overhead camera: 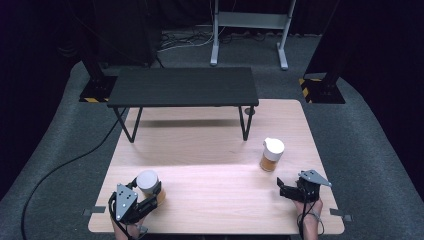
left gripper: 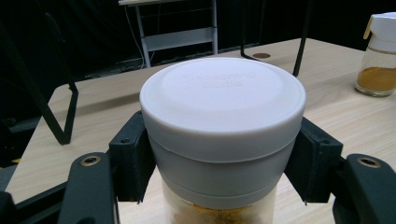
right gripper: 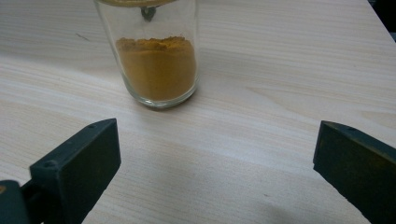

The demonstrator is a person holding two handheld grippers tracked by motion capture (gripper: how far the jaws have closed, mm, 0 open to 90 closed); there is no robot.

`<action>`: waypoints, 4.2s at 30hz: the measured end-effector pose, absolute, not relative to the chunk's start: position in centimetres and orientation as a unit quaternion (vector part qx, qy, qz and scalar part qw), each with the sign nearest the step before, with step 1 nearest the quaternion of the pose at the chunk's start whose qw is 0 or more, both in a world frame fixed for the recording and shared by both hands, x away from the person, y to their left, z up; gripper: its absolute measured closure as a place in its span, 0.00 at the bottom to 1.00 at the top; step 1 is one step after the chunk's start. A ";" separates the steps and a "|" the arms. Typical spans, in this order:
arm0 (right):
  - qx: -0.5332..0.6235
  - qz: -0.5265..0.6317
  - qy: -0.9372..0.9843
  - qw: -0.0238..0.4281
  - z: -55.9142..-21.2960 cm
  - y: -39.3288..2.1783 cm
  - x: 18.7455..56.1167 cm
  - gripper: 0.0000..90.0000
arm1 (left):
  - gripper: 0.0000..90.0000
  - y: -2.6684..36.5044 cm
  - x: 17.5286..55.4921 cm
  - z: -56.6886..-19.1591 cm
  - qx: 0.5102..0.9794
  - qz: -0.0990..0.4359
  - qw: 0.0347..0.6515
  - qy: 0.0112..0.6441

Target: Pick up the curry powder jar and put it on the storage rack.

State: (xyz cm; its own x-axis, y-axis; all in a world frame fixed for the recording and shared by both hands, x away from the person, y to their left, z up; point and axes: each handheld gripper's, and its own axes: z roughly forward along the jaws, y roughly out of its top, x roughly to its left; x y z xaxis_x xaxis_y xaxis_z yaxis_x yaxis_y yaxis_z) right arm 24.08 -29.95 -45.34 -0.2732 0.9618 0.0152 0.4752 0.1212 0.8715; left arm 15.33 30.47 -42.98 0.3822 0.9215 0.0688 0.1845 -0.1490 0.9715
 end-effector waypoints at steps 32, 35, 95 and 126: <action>0.518 0.395 0.700 0.292 -45.0 -29.8 24.6 0.00 | 0.37 30.2 18.6 -39.7 0.675 0.367 0.504 0.395; 0.519 0.395 0.700 0.292 -45.0 -29.8 24.6 0.00 | 0.37 30.1 18.8 -39.6 0.677 0.367 0.503 0.393; 0.518 0.382 0.706 0.295 -44.8 -29.3 24.8 0.00 | 0.37 29.5 25.2 -36.5 0.678 0.365 0.506 0.388; 0.516 0.377 0.710 0.296 -44.7 -29.1 24.9 0.00 | 0.37 29.0 28.2 -34.3 0.683 0.366 0.507 0.378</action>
